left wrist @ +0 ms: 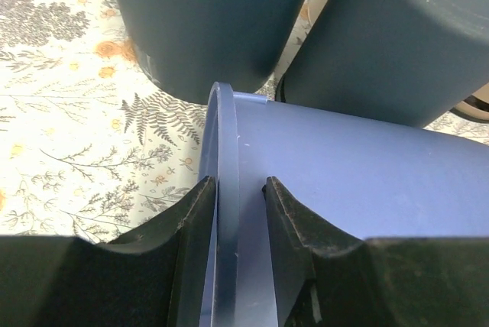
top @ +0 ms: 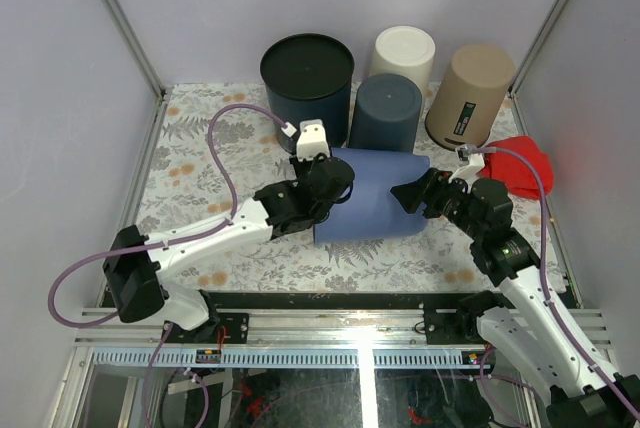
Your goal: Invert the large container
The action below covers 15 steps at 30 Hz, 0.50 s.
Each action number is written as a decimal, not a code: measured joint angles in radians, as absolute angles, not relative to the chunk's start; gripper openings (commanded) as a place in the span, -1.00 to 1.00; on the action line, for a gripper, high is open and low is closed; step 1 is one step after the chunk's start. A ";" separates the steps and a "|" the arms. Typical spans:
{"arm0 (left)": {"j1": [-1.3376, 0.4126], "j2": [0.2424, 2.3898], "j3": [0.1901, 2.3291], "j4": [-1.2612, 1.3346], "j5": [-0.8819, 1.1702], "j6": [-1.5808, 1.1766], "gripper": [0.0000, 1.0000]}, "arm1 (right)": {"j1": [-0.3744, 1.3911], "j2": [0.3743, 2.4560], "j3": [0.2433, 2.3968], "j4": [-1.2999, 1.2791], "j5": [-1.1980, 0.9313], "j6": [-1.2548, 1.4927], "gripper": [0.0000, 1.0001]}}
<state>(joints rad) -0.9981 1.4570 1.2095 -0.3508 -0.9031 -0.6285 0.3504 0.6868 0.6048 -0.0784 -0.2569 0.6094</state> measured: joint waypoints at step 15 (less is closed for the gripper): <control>-1.014 1.497 1.196 -0.307 -1.039 -0.593 -1.00 | 0.348 0.687 0.605 -0.089 -0.282 0.609 0.49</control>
